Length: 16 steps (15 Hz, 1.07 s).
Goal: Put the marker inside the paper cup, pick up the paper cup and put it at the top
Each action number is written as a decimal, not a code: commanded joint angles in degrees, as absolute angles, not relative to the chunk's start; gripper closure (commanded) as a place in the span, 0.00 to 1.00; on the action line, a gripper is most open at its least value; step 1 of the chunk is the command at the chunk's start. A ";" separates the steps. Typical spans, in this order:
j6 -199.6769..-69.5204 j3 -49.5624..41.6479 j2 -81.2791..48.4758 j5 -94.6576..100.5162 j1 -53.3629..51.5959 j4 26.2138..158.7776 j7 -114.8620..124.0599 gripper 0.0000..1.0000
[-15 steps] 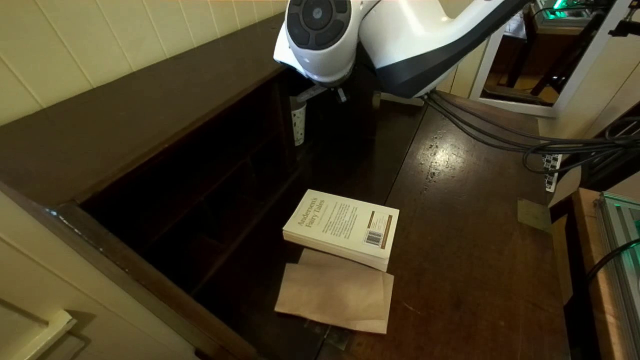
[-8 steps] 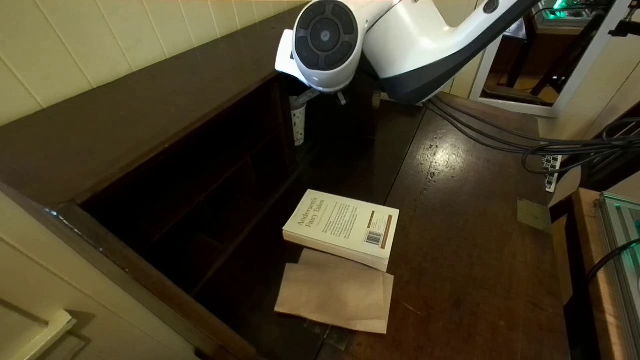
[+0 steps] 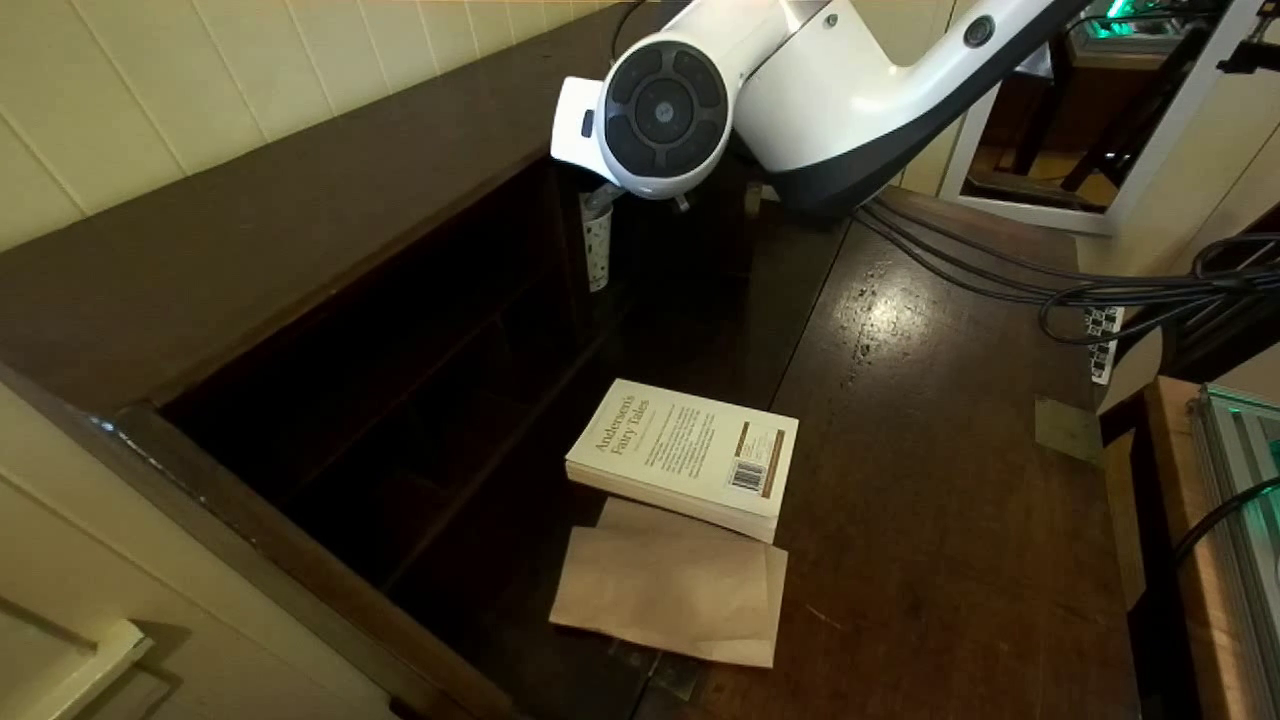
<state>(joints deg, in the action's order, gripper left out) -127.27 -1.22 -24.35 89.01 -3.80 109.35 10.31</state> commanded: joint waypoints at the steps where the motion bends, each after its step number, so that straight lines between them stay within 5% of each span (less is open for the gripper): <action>1: -127.76 -0.41 -24.98 93.05 -3.12 109.49 11.31 0.94; 16: -128.06 0.48 -27.62 103.93 -2.71 108.71 12.02 0.94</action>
<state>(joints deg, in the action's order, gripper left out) -127.27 -0.46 -26.81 100.38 -3.65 109.53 10.74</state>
